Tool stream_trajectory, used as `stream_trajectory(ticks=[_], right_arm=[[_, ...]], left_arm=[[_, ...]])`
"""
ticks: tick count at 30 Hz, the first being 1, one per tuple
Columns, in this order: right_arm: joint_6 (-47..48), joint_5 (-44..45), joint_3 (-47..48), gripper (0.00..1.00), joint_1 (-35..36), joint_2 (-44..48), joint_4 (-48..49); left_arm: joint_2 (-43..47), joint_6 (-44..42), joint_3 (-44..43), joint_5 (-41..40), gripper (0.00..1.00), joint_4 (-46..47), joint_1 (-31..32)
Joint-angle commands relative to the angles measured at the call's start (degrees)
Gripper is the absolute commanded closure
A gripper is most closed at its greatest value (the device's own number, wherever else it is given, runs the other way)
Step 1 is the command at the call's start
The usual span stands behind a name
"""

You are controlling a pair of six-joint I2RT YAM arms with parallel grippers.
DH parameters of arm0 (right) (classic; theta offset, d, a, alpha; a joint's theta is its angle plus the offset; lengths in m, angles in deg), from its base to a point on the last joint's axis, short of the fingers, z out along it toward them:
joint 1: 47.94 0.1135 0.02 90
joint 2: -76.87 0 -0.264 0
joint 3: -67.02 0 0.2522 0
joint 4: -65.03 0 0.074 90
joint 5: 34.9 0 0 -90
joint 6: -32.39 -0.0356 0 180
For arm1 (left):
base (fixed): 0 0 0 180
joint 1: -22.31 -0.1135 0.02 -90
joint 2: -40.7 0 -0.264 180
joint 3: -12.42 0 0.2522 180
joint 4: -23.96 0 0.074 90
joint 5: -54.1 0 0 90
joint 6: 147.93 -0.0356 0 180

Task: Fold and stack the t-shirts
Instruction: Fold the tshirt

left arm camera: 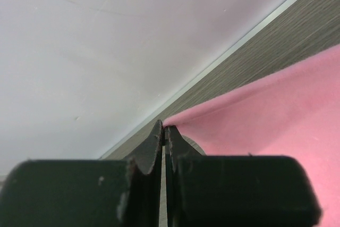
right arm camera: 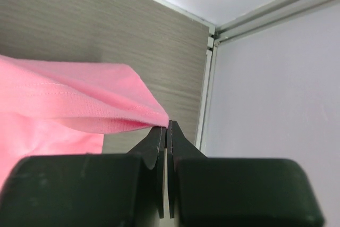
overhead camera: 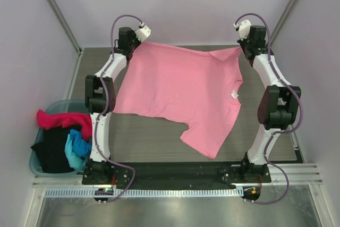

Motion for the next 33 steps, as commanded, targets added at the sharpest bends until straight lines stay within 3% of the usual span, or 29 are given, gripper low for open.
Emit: stream_trajectory(ticks=[1, 16, 19, 26, 33], right_arm=[[-1.1, 0.2, -2.7, 0.99, 0.2, 7.0, -0.5], [-4.0, -3.0, -18.3, 0.99, 0.7, 22.4, -6.0], [-4.0, -3.4, -22.2, 0.99, 0.9, 24.6, -5.9], [-2.1, -2.5, -26.1, 0.99, 0.9, 24.2, -3.8], [-2.0, -3.4, -23.1, 0.99, 0.9, 21.8, -4.8]], left_arm=[[5.7, -1.1, 2.3, 1.2, 1.0, 3.9, -1.1], [16.3, -1.6, 20.9, 1.6, 1.0, 6.4, -2.4], [18.0, -2.6, 23.9, 5.1, 1.0, 5.2, -2.5], [17.3, -1.9, 23.2, 6.0, 1.0, 3.6, -2.4], [15.4, -2.3, 21.9, 5.7, 1.0, 2.5, -1.8]])
